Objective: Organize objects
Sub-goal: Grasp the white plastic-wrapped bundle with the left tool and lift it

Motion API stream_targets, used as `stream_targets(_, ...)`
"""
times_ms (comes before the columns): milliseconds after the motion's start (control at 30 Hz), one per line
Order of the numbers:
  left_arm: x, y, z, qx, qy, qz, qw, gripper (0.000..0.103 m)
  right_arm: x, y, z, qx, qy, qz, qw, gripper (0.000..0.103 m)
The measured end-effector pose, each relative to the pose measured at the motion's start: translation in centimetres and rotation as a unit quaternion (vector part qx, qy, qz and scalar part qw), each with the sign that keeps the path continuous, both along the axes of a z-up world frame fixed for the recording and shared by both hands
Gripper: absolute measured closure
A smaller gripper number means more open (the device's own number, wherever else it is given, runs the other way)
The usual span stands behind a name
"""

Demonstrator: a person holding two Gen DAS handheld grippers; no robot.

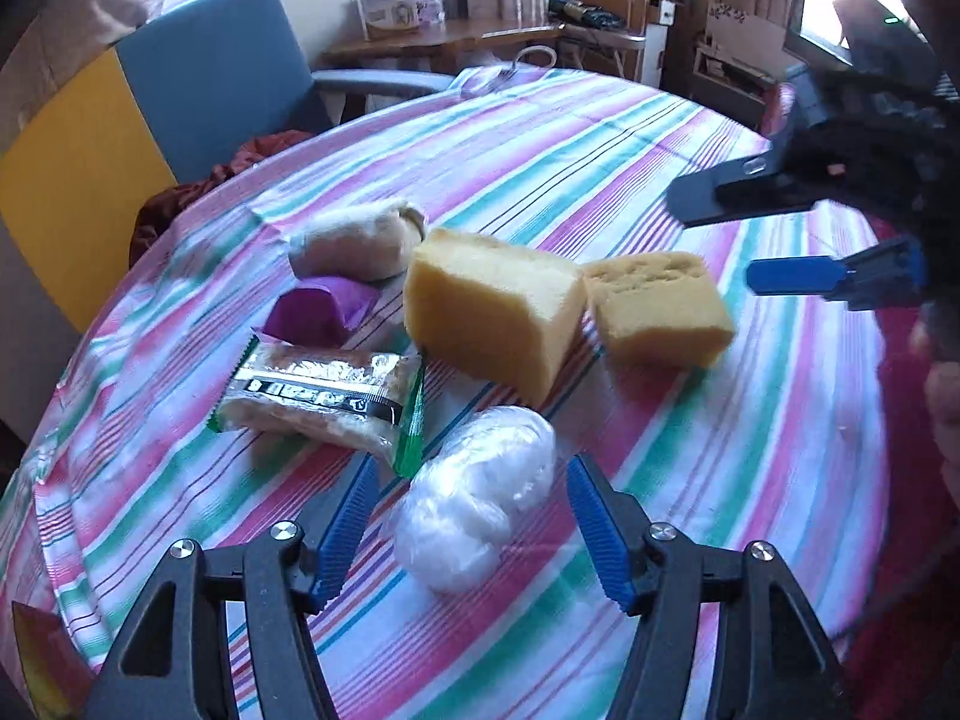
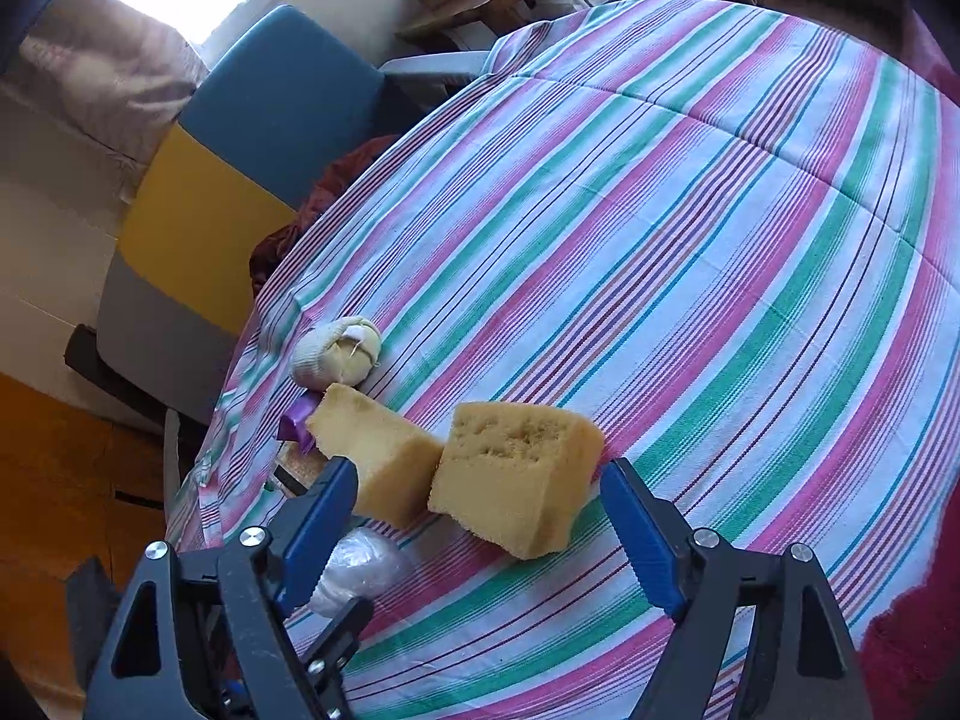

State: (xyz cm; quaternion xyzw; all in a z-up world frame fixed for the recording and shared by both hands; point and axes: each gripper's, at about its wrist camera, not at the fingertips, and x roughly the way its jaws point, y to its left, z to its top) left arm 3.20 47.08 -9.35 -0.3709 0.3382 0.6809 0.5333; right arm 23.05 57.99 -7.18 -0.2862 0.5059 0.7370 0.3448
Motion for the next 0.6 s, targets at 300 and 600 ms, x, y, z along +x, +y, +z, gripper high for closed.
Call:
stream_targets(300,0.8,-4.8,-0.6,0.046,-0.051,0.055,0.9961,0.067,0.1,0.3,0.0,0.009,-0.017,-0.007,1.000,0.019)
stream_targets(600,1.4,-10.9,-1.1,0.073,-0.081,0.105,0.9885,0.067,-0.1,0.5,-0.5,0.015,-0.049,-0.010,0.999,0.019)
